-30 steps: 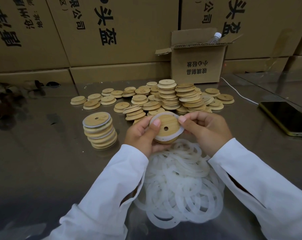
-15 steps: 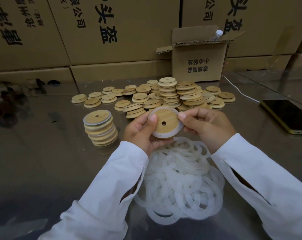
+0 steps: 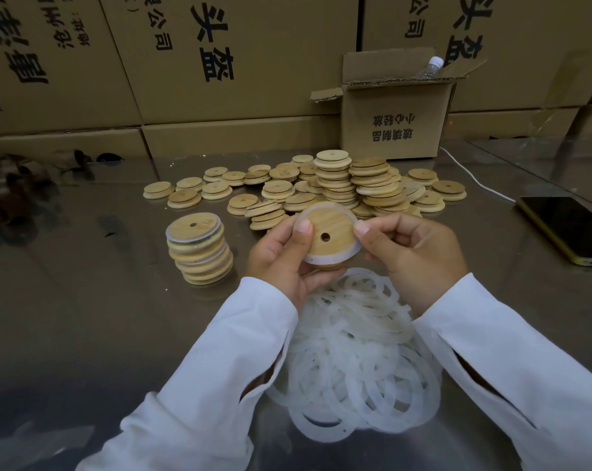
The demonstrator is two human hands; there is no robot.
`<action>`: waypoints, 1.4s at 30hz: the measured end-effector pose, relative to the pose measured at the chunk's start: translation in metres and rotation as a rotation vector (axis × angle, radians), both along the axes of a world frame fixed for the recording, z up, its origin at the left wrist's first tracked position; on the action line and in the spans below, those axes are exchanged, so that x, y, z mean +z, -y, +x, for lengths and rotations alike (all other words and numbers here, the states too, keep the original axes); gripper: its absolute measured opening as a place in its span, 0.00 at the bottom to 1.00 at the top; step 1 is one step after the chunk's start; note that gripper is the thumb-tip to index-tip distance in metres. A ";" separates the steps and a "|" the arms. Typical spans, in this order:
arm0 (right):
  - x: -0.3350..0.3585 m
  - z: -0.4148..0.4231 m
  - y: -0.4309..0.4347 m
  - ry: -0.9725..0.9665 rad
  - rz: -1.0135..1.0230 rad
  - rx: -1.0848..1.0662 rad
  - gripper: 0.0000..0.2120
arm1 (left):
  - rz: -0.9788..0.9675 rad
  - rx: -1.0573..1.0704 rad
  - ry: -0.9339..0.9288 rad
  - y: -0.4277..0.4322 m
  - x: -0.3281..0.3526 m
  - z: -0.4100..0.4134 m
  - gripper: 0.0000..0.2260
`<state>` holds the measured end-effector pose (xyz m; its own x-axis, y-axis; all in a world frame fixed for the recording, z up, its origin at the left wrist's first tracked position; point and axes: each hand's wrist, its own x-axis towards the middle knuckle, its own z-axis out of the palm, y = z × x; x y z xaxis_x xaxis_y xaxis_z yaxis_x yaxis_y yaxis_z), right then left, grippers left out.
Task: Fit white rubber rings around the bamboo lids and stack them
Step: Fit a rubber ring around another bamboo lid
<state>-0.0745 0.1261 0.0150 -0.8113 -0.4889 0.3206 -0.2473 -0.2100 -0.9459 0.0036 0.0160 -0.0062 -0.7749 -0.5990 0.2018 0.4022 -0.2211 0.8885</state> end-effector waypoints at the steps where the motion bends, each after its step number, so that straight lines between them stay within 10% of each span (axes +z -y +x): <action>1: -0.001 0.000 0.000 0.005 -0.009 -0.013 0.07 | -0.015 0.008 0.004 -0.001 0.000 0.000 0.13; 22: -0.011 0.002 0.003 -0.115 -0.014 -0.352 0.03 | -0.089 -0.056 0.093 -0.005 -0.008 -0.003 0.14; 42: -0.012 0.002 0.005 -0.220 0.209 -0.126 0.06 | -0.441 0.119 0.178 0.005 -0.001 0.001 0.07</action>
<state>-0.0722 0.1211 0.0028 -0.7920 -0.4626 0.3984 -0.4626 0.0288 -0.8861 0.0047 0.0114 -0.0068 -0.7521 -0.5723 0.3268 0.2350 0.2303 0.9443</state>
